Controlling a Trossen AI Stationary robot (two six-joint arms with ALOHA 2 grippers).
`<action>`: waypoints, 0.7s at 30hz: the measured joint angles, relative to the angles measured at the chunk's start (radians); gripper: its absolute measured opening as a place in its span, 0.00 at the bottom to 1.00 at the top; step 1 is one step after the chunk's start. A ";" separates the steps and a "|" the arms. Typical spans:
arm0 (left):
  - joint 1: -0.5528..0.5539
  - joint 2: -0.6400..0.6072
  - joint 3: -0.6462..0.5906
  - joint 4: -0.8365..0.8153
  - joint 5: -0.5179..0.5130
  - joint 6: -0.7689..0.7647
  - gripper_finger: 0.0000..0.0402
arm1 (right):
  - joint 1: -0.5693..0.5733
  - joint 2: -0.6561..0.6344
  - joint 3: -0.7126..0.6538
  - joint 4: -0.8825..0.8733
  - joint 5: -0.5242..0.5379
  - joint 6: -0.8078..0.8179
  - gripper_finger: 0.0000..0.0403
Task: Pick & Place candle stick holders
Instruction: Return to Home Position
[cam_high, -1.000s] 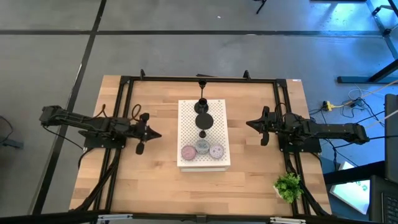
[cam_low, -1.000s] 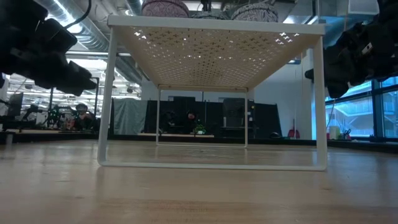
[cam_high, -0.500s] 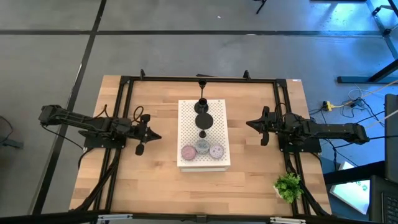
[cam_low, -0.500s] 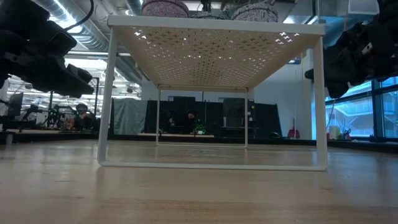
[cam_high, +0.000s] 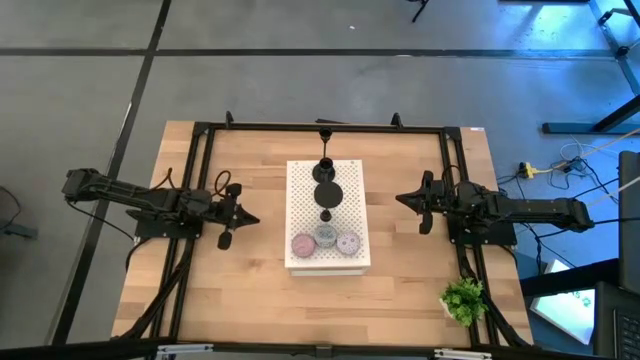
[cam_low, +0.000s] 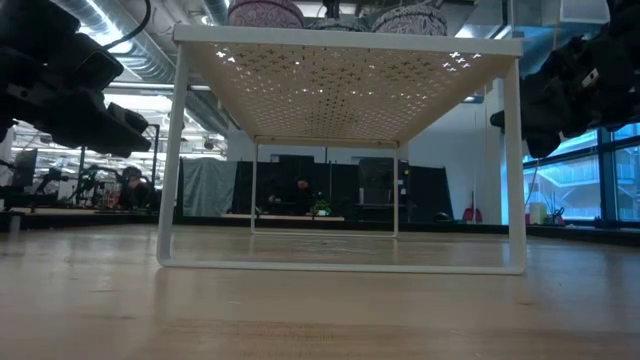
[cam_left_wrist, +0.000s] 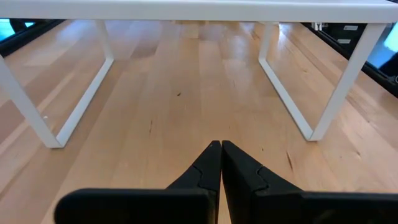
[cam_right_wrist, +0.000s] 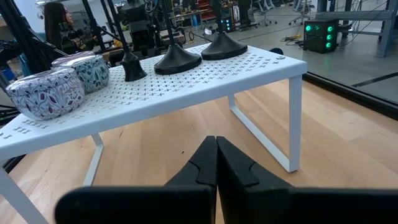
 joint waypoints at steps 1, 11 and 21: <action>0.000 0.000 0.000 0.000 0.000 0.000 0.02 | 0.000 0.000 0.000 0.000 0.000 0.000 0.00; 0.000 0.000 0.000 0.000 0.000 0.000 0.02 | 0.000 0.000 0.000 0.000 0.000 0.000 0.00; 0.000 0.000 0.000 0.000 0.000 0.000 0.02 | 0.000 0.000 0.000 0.000 0.000 0.000 0.00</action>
